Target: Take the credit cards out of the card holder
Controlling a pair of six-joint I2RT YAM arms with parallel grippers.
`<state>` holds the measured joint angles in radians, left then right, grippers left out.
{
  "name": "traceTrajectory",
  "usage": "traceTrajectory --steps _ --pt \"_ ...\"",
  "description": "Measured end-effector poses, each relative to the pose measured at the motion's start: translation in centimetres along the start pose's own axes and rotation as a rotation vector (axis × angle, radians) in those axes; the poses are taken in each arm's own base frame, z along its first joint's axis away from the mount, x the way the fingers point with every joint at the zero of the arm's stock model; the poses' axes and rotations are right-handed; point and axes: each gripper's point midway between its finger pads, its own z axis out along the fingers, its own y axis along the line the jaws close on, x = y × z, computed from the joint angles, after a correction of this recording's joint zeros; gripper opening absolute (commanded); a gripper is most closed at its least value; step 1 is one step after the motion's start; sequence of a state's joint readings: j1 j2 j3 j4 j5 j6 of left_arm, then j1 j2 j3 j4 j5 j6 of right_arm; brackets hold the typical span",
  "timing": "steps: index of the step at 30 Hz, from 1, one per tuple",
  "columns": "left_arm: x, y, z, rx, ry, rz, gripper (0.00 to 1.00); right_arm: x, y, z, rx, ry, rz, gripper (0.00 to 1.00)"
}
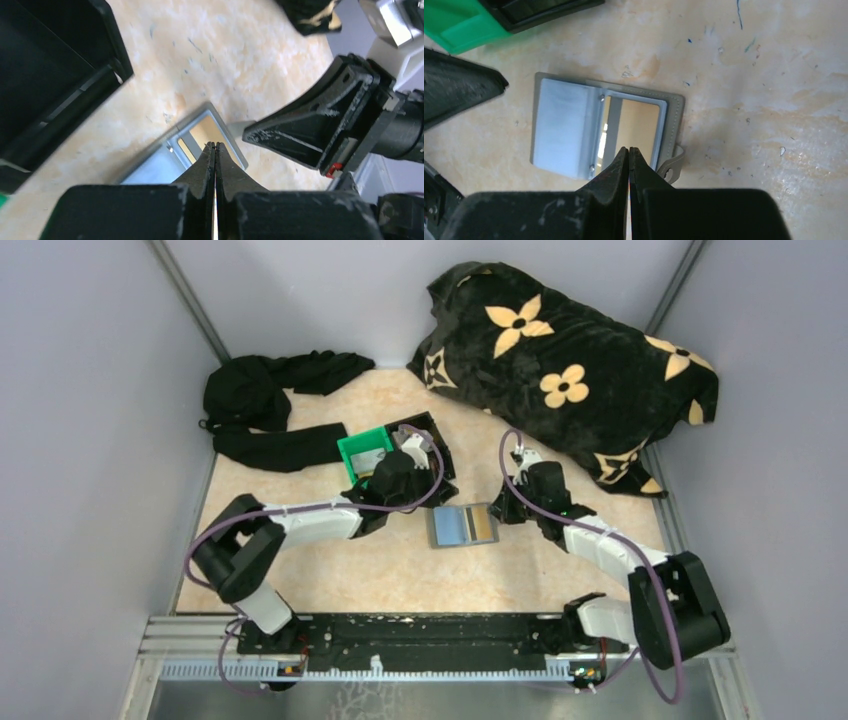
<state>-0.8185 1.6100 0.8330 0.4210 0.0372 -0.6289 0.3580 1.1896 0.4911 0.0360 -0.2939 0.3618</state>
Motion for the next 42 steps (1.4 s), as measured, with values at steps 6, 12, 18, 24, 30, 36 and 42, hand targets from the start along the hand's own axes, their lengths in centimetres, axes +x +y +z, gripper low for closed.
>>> traceTrajectory --steps 6,12,18,24,30,36,42 --pt "4.4 -0.7 1.6 0.101 0.15 -0.094 0.0 1.9 -1.6 0.9 0.059 0.061 0.049 0.0" --pt "6.6 -1.8 2.9 0.162 0.236 -0.179 0.0 3.3 -2.4 1.1 0.08 0.093 0.069 0.0" --pt "8.3 -1.4 3.0 0.139 0.288 -0.262 0.11 3.9 -2.8 1.1 0.087 0.096 0.089 0.0" --pt "10.9 0.5 1.8 0.062 0.336 -0.324 0.16 4.1 -2.5 1.3 0.063 0.096 0.107 0.0" --pt "11.8 1.1 1.3 0.029 0.362 -0.348 0.23 4.1 -2.2 1.4 0.044 0.095 0.107 0.0" --pt "12.0 1.4 1.3 0.012 0.354 -0.366 0.27 4.1 -2.0 1.3 0.034 0.098 0.108 0.0" --pt "11.7 1.4 1.4 0.015 0.341 -0.364 0.27 4.2 -2.0 1.4 0.028 0.1 0.107 0.0"
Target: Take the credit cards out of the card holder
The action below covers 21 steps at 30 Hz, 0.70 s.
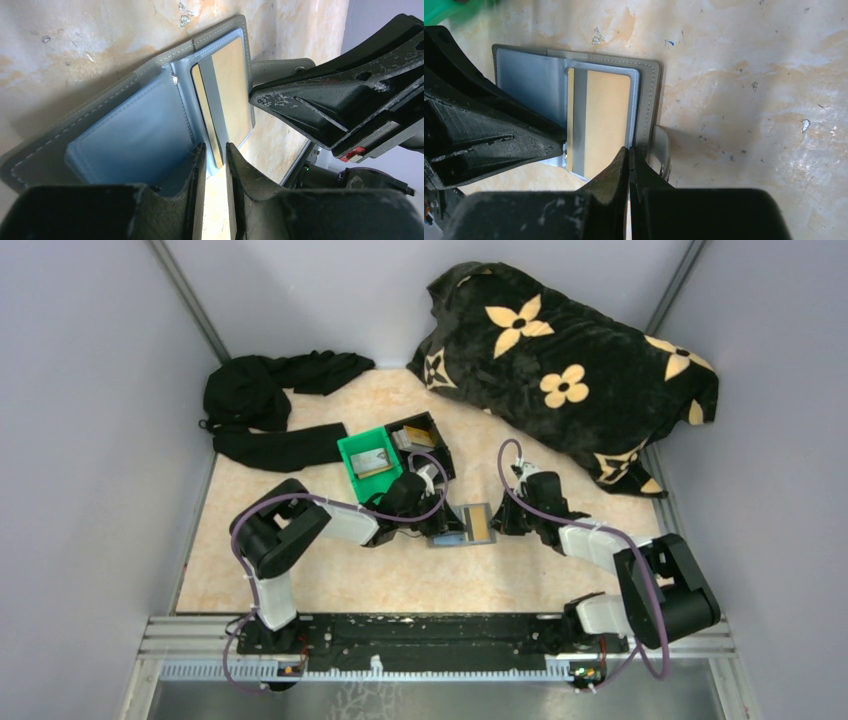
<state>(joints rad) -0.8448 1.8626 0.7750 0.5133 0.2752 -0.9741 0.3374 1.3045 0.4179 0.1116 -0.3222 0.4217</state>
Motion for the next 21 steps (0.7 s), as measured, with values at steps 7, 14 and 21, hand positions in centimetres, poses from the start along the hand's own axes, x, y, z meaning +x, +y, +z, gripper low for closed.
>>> traceTrajectory --steps 7,14,21 --pt "-0.24 -0.12 0.22 0.014 -0.012 0.02 0.27 0.16 0.21 0.25 -0.021 0.003 -0.003 0.0" --pt "-0.42 -0.34 0.73 0.057 -0.014 0.036 0.27 -0.23 0.08 0.48 -0.021 -0.012 -0.005 0.0" --pt "-0.54 -0.52 0.83 0.073 -0.017 0.039 0.26 -0.51 -0.04 0.63 -0.019 -0.023 -0.005 0.0"
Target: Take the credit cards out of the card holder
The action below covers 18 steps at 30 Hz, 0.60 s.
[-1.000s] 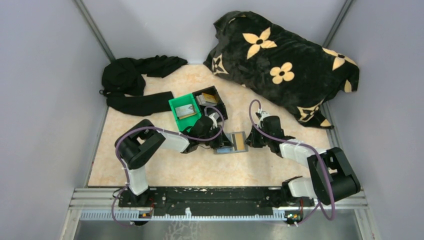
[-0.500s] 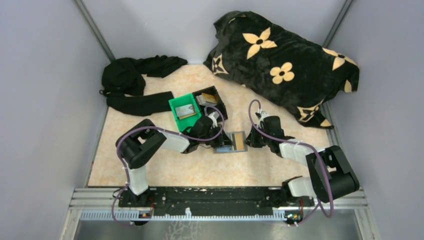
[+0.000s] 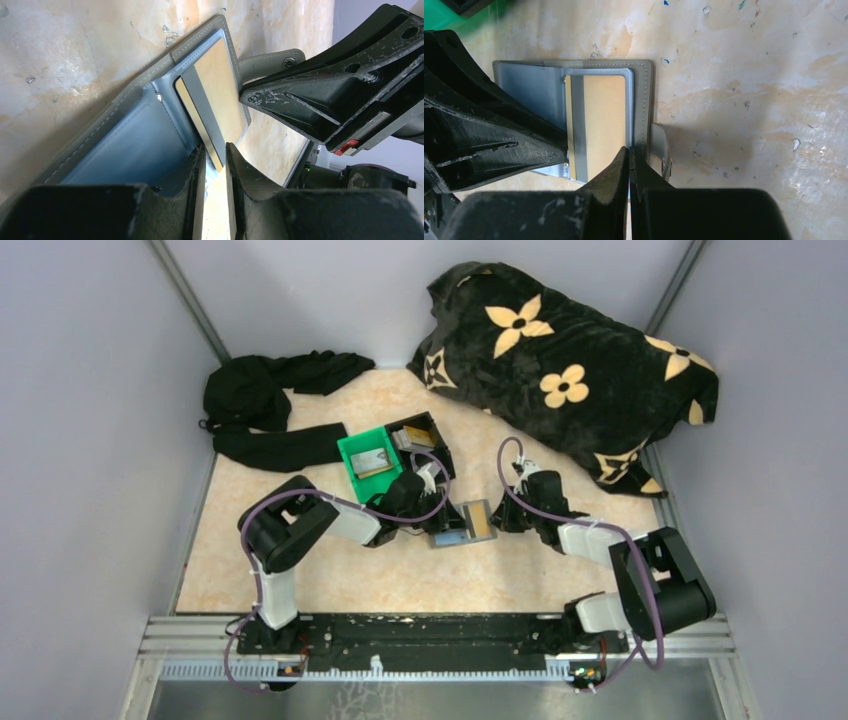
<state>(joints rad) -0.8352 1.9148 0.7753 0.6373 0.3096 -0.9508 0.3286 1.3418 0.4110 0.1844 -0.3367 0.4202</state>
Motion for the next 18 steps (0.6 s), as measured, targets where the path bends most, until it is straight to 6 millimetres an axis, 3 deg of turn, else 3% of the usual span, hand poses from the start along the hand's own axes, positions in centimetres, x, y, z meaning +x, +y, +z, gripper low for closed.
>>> traceTrajectory --steps 8,18 --pt "-0.3 -0.3 0.0 0.021 -0.021 0.006 0.26 -0.2 0.0 0.1 -0.002 -0.007 0.0 0.0" --pt "-2.1 -2.6 0.0 0.117 -0.091 0.042 0.23 -0.1 0.4 0.4 -0.029 -0.001 0.006 0.0"
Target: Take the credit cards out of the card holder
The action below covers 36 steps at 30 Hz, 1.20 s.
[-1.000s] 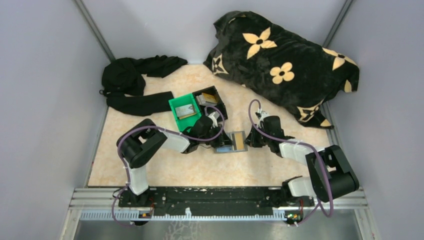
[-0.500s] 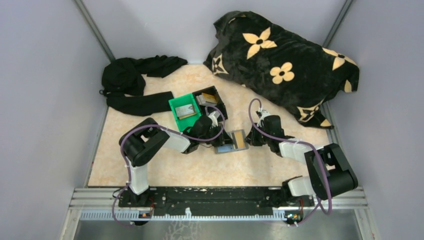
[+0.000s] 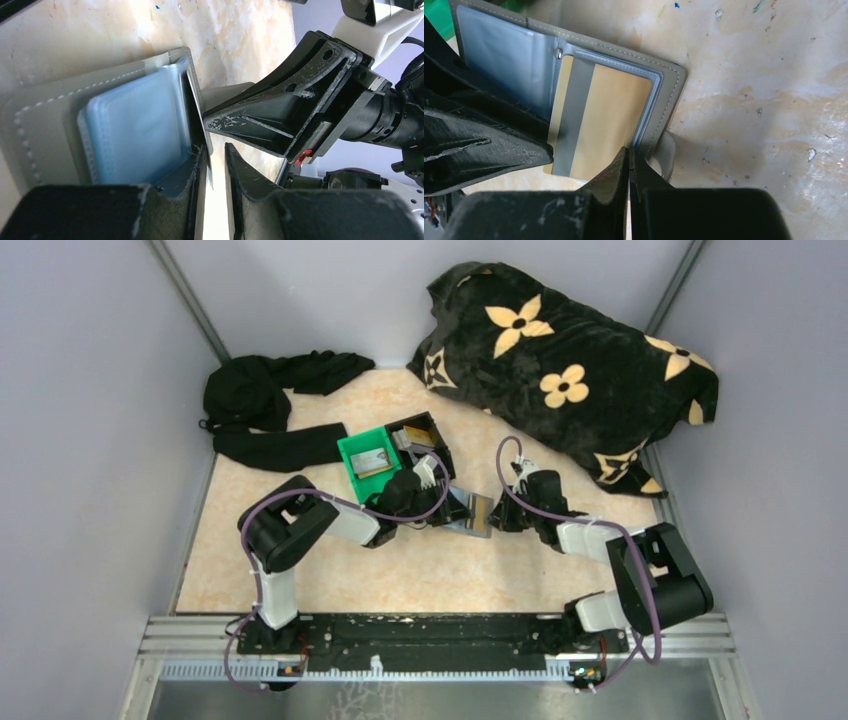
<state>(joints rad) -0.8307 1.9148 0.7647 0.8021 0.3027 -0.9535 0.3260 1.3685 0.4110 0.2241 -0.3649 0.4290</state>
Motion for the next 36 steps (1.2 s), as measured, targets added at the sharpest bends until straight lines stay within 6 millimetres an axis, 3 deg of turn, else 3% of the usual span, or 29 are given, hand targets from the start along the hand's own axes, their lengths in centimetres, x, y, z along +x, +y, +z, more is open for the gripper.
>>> traceTrajectory --steps 6,10,19,29,36 --pt "0.0 0.3 0.1 -0.007 -0.002 -0.002 0.17 0.1 0.1 0.0 -0.007 0.004 0.002 0.0" --pt "0.1 0.8 0.4 -0.027 0.004 -0.004 0.0 0.1 0.1 0.0 -0.009 0.005 0.002 0.0" --pt "0.0 1.1 0.2 -0.048 0.002 -0.004 0.0 0.2 0.2 0.2 -0.017 0.004 0.003 0.0" --pt "-1.3 0.3 -2.6 -0.055 -0.032 0.036 0.0 0.5 0.5 0.3 -0.03 0.02 0.022 0.0" --pt "-2.0 0.9 -3.6 -0.066 -0.047 0.03 0.0 0.5 0.5 0.3 -0.026 0.02 0.028 0.0"
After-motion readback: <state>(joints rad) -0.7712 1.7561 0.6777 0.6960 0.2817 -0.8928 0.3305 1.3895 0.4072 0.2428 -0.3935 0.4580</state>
